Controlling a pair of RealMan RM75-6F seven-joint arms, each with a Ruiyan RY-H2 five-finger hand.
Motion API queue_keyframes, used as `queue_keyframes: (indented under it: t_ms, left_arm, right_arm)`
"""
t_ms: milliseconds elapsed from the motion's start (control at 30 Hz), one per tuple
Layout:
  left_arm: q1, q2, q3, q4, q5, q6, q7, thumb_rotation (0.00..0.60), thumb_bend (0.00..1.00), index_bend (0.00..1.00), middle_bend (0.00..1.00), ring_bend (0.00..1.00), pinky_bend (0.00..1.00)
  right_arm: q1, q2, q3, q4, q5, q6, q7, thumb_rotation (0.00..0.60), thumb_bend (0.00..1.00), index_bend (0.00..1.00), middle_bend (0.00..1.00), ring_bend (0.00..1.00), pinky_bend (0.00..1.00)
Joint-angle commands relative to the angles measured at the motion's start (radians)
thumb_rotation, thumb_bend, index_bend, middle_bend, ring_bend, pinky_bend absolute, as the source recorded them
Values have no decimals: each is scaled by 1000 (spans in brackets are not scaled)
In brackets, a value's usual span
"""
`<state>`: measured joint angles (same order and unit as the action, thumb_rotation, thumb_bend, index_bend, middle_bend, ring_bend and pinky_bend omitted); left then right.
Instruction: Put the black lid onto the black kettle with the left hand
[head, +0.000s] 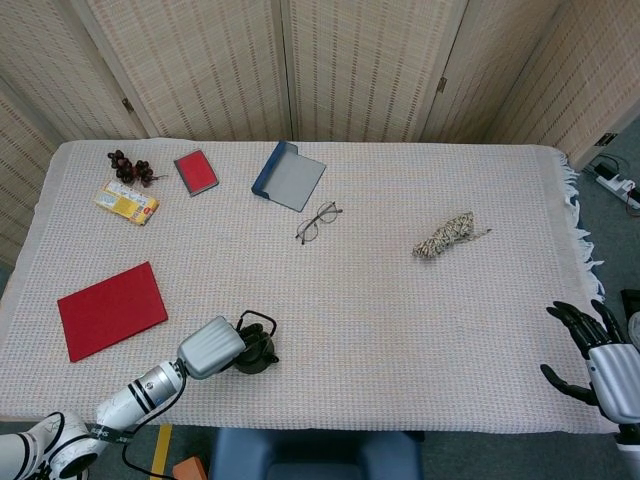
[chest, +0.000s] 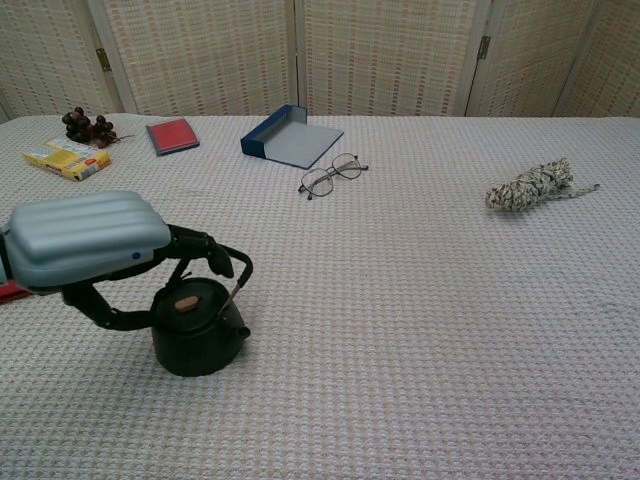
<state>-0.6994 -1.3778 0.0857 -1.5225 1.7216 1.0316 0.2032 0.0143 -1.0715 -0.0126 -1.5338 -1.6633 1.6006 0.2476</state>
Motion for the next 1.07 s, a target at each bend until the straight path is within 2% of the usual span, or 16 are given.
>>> queue_keyframes:
  t_ms: [33,200,300,400,567,633,733,867,1067]
  left_arm:
    - [3,4,-1,-6,2,7,0,600,272,185,205,766,882]
    - [24,31,-20,-34,5,73,-16,600,268,186,204,762,882]
    - [55,57,-48,-47,-8,155,-48,600,266,205,204,727,876]
    - [105,90,-85,-49,-70,235,-93,600,265,236,226,654,798]
    - [184,145,-128,-62,-228,278,-135,600,267,263,236,422,612]
    - [224,159,-140,-65,-285,306,-140,600,271,274,237,384,549]
    - [287,157,-141,-53,-326,367,-144,600,286,322,249,369,502]
    - [365,170,-128,-63,-380,421,-114,600,293,323,252,312,375]
    - [467,166,-108,-68,-386,520,-96,600,299,307,252,269,320]
  right_arm:
    - [-1,0,0,0,0,2,1,600,261,158,182,209,37]
    - [0,2,1,-1,1,1,1,600,261,158,183,210,37]
    - [-2,6,2,-3,0,5,0,600,260,160,183,210,37]
    - [-3,15,4,-4,4,6,0,600,260,165,184,211,37]
    - [6,32,5,-7,6,-9,11,600,261,169,184,209,37]
    - [13,39,5,-9,11,-24,20,600,260,169,180,209,37]
    - [26,51,5,-20,27,-59,28,600,260,168,160,180,36]
    - [39,54,14,-21,30,-71,27,600,261,149,131,139,37]
    - [44,38,25,-18,36,-65,15,600,261,148,129,138,37]
